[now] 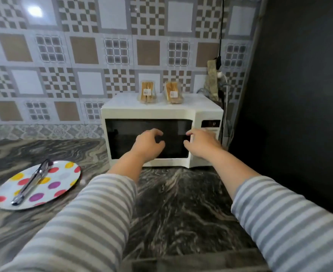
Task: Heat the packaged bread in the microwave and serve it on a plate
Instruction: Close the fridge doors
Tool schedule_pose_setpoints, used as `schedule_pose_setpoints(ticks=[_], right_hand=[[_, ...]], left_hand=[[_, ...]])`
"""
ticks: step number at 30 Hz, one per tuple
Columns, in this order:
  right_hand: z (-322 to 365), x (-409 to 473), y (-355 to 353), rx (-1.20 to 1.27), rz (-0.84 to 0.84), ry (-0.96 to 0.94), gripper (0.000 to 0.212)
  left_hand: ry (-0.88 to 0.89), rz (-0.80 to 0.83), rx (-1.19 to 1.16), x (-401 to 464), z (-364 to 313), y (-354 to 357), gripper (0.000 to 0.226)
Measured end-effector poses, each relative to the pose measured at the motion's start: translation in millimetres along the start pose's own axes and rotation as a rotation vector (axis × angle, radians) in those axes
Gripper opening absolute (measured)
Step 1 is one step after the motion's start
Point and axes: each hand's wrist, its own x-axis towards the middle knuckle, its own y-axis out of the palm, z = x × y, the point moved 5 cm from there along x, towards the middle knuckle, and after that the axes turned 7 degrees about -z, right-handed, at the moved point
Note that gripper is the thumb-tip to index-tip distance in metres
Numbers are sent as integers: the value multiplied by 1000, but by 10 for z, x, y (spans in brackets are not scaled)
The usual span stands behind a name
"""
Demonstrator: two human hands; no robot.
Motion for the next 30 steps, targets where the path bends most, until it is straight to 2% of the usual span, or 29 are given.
schedule_pose_setpoints(ticks=[3, 6, 10, 16, 21, 25, 30], right_hand=[[-278, -686, 194, 2, 114, 34, 31], [-529, -1327, 242, -8, 159, 101, 15], [-818, -2053, 150, -28, 226, 174, 34], [-1162, -3184, -47, 30, 319, 358, 36], [-1440, -4245, -313, 67, 269, 502, 32], [-1752, -5059, -589, 45, 211, 641, 36], [-2296, -5851, -1092, -21, 121, 756, 37]], left_hand=[[-54, 135, -34, -757, -6, 250, 32], [-91, 254, -26, -1348, -21, 440, 29], [-108, 362, -49, -1955, -137, 559, 27], [-25, 463, -88, -2806, -457, 718, 25], [77, 617, -151, -3600, -740, 950, 15], [205, 706, -84, -4268, -1146, 1074, 27], [337, 899, -118, -4973, -1891, 1455, 27]])
